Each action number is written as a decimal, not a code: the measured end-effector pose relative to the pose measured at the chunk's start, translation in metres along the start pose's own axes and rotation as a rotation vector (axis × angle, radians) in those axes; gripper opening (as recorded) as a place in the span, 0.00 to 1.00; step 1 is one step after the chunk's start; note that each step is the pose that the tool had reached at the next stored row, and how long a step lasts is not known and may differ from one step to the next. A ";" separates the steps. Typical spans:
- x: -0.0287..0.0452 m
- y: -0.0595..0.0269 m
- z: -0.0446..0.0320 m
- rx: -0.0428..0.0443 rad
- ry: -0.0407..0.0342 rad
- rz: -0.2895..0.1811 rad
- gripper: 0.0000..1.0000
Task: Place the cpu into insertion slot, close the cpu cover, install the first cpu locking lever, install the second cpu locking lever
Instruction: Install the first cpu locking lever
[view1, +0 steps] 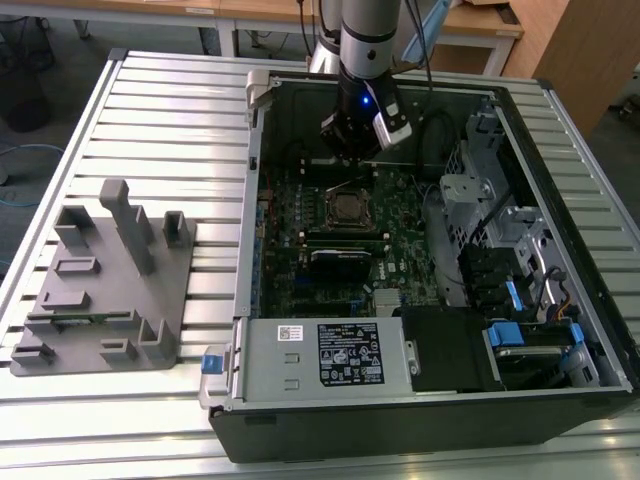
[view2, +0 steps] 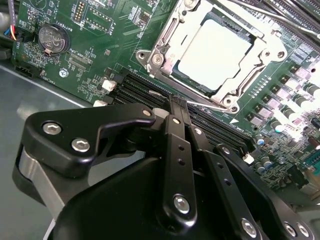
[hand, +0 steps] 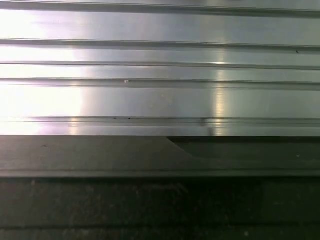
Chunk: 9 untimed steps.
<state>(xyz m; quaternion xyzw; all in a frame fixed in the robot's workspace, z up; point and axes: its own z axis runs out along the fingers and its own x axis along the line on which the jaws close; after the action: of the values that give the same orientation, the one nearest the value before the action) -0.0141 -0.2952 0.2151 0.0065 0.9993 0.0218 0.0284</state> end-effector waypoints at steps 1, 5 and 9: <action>0.0000 0.0001 0.0000 0.0000 0.0000 0.000 0.11; 0.0000 0.0007 0.0002 0.0000 0.0000 0.000 0.11; 0.0000 0.0010 0.0004 0.0000 0.0000 0.000 0.11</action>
<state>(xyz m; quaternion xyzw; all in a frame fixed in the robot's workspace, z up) -0.0141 -0.2942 0.2147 0.0066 0.9993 0.0218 0.0284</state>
